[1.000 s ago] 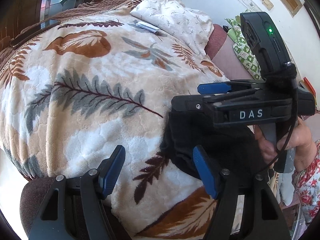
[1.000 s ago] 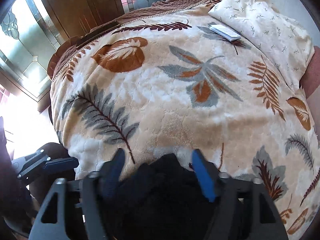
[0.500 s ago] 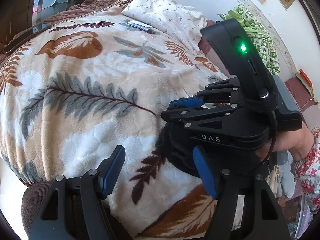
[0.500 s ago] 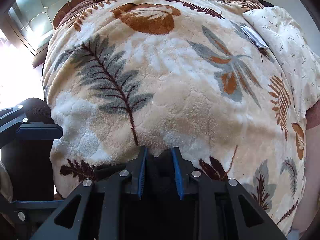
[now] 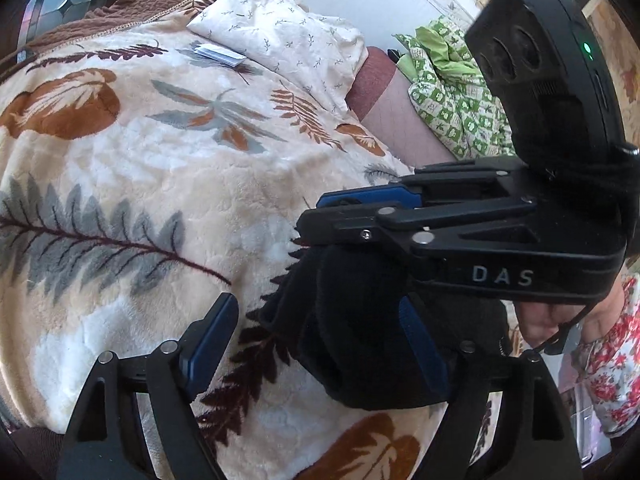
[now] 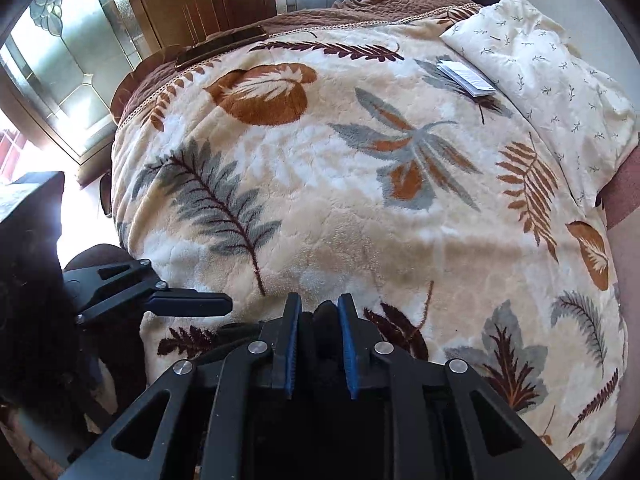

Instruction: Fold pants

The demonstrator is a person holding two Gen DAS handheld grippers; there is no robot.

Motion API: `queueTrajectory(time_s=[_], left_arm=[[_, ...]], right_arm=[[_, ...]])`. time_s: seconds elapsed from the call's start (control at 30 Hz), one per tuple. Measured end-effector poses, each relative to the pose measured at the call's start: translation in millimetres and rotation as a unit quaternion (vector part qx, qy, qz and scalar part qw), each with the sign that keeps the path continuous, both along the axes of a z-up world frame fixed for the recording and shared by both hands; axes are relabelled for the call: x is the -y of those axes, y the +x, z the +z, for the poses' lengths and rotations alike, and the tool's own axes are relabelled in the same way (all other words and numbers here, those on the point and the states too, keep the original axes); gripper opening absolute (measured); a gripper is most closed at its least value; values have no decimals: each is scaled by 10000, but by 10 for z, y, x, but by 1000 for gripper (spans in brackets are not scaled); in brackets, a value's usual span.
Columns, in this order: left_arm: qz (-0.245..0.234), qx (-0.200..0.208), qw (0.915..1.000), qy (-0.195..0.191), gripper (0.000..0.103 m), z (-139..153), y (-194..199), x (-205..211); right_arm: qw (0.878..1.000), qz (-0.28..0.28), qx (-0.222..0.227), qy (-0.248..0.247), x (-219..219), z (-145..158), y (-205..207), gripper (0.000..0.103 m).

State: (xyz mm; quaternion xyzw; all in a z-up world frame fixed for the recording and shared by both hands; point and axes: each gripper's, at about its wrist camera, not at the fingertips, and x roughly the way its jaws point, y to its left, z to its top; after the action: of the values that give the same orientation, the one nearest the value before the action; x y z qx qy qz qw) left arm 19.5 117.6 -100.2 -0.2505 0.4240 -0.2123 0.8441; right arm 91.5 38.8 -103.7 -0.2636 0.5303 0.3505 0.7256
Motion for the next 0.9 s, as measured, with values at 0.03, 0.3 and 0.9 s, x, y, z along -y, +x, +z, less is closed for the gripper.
queueTrajectory(time_s=[0.03, 0.3, 0.9], left_arm=[[-31, -20, 9998, -203, 82, -14, 21, -13], [-420, 47, 9974, -581, 22, 116, 88, 179], [-1195, 149, 9927, -113, 20, 488, 112, 1503]], right_arm=[[10000, -30, -22, 48, 22, 19, 9, 20], [9992, -229, -64, 312, 185, 158, 12, 20], [9882, -1321, 362, 692, 1535, 553, -75, 19]])
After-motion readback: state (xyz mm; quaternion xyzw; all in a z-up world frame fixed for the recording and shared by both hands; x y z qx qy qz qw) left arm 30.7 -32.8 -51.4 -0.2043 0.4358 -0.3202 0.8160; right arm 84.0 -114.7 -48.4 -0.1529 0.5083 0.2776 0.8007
